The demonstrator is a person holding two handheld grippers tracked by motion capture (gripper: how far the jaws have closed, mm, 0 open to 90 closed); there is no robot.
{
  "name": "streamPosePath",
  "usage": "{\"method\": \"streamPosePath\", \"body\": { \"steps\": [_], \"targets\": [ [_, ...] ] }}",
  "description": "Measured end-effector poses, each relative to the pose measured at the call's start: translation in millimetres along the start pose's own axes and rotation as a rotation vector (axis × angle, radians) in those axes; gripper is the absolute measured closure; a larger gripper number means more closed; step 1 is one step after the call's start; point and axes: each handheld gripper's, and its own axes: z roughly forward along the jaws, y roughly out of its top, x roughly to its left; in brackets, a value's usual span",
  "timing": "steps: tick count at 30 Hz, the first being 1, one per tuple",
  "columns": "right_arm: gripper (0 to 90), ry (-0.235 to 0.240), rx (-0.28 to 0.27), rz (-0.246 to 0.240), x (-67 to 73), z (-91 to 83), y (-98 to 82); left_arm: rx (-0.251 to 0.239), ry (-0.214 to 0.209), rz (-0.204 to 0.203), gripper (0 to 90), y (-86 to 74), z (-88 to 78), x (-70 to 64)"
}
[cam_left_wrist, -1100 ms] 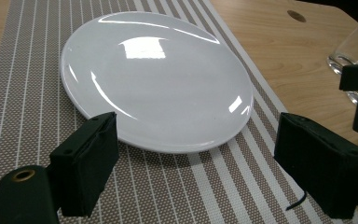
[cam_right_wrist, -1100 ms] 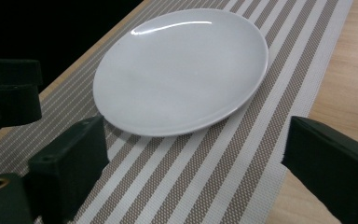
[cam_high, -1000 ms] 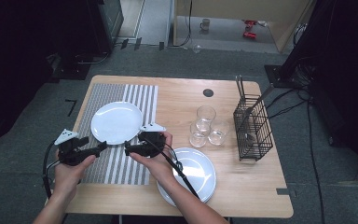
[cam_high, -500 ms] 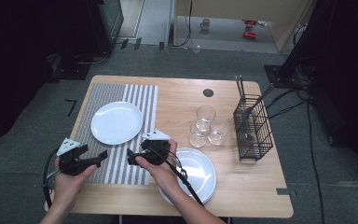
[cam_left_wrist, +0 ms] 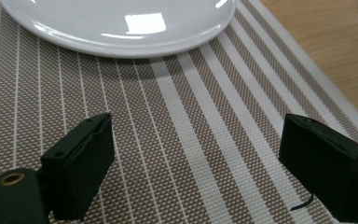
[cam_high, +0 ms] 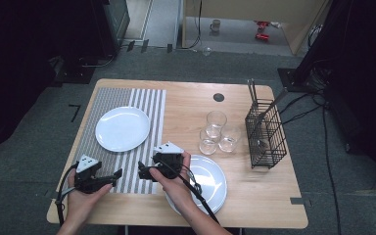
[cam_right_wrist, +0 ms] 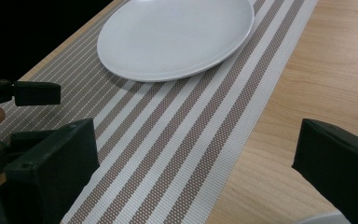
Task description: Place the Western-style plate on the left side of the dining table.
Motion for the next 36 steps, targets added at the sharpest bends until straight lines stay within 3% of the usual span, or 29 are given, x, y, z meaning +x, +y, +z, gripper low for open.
{"method": "streamPosePath", "body": {
  "steps": [5, 8, 13, 26, 36],
  "targets": [
    [0.0, -0.018, -0.006, -0.008, -2.9, -5.7, -4.5, 0.040, 0.047, 0.036, 10.7, -6.8, 8.4, -0.2],
    [0.0, -0.023, -0.008, -0.008, -5.2, -8.0, -5.8, 0.040, 0.062, 0.052, 10.7, -8.1, 10.1, -1.2],
    [0.0, -0.037, -0.006, 0.003, -14.4, -17.3, -10.1, 0.046, 0.113, 0.113, 10.9, -10.4, 13.2, -7.7],
    [0.0, -0.111, -0.007, -0.036, -29.2, -37.6, -24.2, 0.047, 0.116, 0.106, 10.6, -10.4, 13.3, -7.7],
    [0.0, -0.124, -0.024, -0.001, -45.6, -50.6, -32.0, 0.047, 0.115, 0.106, 10.6, -10.4, 13.3, -7.6]
  ]
}}
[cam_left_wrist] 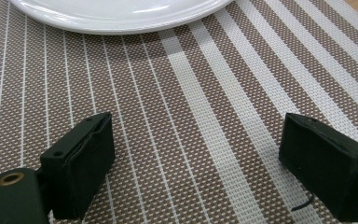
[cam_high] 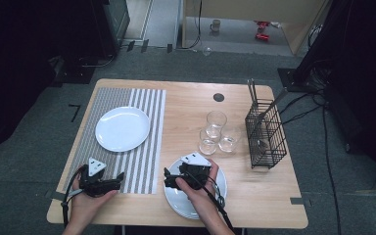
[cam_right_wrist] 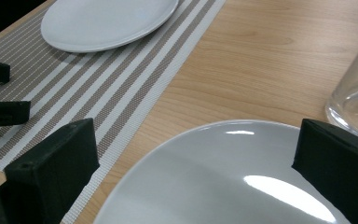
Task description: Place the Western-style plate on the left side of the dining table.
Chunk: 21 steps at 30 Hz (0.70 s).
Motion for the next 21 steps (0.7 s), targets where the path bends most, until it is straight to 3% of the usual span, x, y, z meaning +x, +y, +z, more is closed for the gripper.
{"method": "streamPosePath", "body": {
  "steps": [21],
  "targets": [
    [0.0, -0.066, -0.009, 0.056, -43.4, -24.1, -17.4, 0.000, 0.000, 0.000, 10.7, -0.1, 0.0, 0.0]
  ]
}}
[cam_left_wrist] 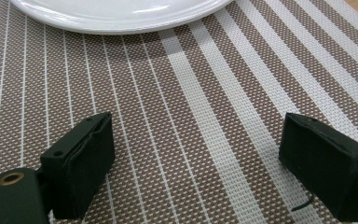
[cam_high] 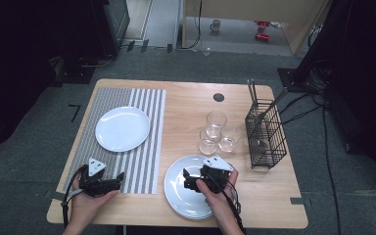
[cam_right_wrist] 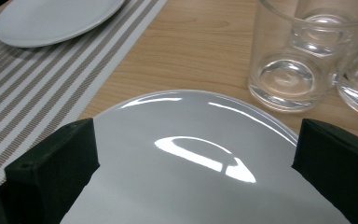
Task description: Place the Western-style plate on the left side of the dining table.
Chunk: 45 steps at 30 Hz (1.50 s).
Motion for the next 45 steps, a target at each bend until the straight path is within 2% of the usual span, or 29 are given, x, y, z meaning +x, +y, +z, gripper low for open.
{"method": "streamPosePath", "body": {
  "steps": [8, 10, 20, 25, 31, 34, 45],
  "targets": [
    [0.0, -0.029, 0.005, 0.021, -21.0, -8.0, -6.6, 0.000, 0.000, 0.001, 10.7, 0.0, 0.0, 0.0],
    [0.0, -0.051, 0.013, 0.020, -28.5, -11.5, -8.3, 0.000, 0.000, 0.001, 10.7, 0.0, -0.1, 0.0],
    [0.0, -0.086, 0.014, 0.042, -49.9, -24.4, -11.5, 0.000, 0.000, 0.000, 10.7, 0.0, 0.0, 0.0],
    [0.0, -0.134, 0.016, 0.027, -61.3, -33.7, -14.6, 0.000, 0.000, 0.000, 10.7, 0.0, 0.0, 0.0],
    [0.0, -0.165, 0.005, 0.066, -82.6, -45.6, -20.2, 0.000, 0.000, 0.001, 10.7, 0.0, 0.0, 0.0],
    [0.0, -0.194, 0.006, 0.064, -91.5, -52.5, -23.3, 0.000, 0.000, 0.000, 10.7, 0.0, 0.0, 0.0],
    [0.0, -0.243, -0.058, 0.112, -122.9, -78.5, -30.7, 0.000, 0.000, 0.000, 10.7, 0.0, 0.0, 0.0]
  ]
}}
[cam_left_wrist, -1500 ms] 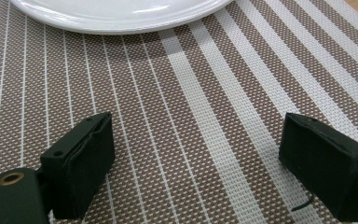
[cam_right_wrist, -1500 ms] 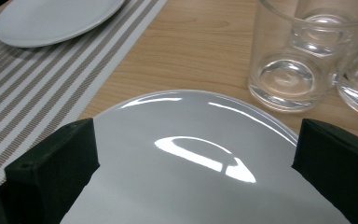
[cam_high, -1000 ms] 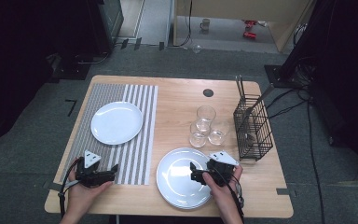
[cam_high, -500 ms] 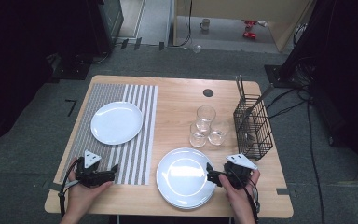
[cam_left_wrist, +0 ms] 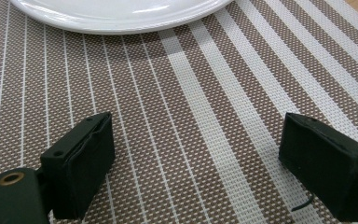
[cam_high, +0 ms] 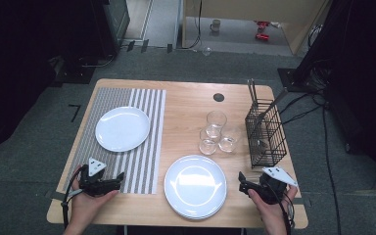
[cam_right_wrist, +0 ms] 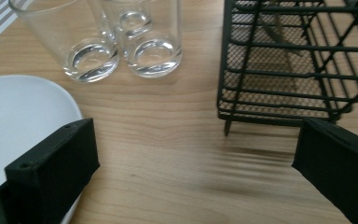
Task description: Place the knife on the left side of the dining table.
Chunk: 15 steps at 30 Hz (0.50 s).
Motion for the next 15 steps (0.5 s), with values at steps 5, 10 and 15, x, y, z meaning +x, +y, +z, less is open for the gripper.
{"method": "streamPosePath", "body": {
  "steps": [5, 10, 15],
  "targets": [
    [0.0, -0.029, -0.011, 0.011, -7.1, -5.2, 3.2, 0.000, 0.000, 0.000, 10.7, 0.0, 0.0, 0.0],
    [0.0, -0.047, -0.007, 0.036, -11.7, -7.8, 8.3, 0.000, 0.000, 0.000, 10.7, 0.0, 0.0, 0.0],
    [1.2, -0.048, -0.002, 0.032, -15.4, -9.8, 13.1, 0.000, 0.000, 0.000, 10.7, 0.0, 0.0, 0.0]
  ]
}}
